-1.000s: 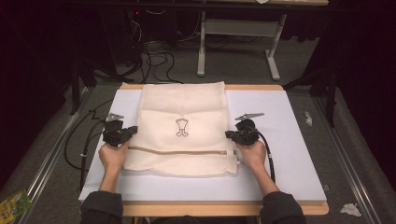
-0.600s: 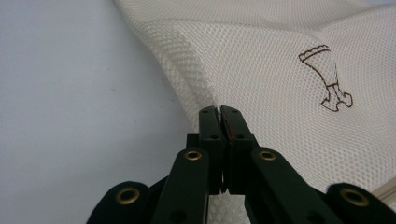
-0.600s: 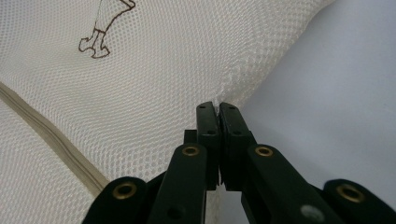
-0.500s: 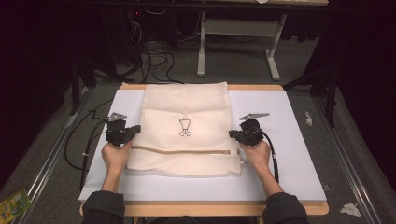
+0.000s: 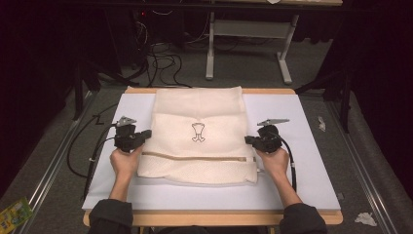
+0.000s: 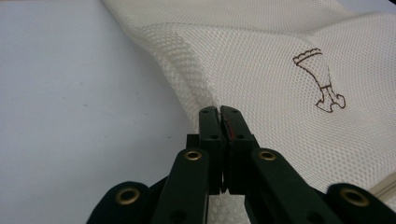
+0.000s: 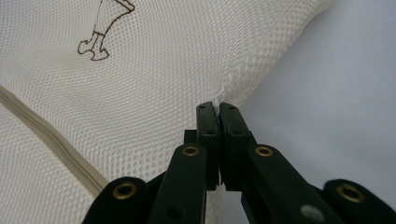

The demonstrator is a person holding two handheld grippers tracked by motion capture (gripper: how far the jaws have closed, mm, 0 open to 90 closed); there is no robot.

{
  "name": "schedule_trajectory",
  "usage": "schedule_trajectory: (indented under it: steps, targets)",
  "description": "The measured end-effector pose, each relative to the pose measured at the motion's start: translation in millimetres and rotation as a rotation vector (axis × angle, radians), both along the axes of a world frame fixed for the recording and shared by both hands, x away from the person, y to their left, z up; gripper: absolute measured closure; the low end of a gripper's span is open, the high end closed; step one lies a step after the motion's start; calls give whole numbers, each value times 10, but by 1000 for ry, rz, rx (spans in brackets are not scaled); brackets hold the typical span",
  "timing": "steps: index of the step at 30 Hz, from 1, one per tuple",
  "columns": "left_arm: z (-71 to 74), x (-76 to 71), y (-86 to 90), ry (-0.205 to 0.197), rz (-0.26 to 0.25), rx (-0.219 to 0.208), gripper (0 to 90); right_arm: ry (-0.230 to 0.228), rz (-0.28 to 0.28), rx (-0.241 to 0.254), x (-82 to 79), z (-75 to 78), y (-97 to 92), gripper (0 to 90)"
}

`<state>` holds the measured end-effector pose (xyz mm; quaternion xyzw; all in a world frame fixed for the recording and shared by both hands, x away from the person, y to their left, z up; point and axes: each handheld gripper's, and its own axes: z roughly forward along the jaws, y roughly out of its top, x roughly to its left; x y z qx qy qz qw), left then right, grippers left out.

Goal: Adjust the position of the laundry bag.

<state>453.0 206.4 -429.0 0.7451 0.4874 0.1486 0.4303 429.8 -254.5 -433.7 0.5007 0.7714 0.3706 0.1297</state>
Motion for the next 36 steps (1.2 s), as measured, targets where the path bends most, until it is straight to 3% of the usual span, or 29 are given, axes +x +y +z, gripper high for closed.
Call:
schedule_trajectory:
  steps: [11, 18, 36]
  targets:
    - [61, -17, -157, -24, -35, 3, 882, -13, -14, -6, -71, 20, -139, 895]
    - [37, -16, -240, -18, -48, -25, 881, -20, -28, 8, -120, 29, -258, 894]
    - [0, -51, -526, -13, -99, -8, 880, -26, -67, 28, -286, -2, -569, 894]
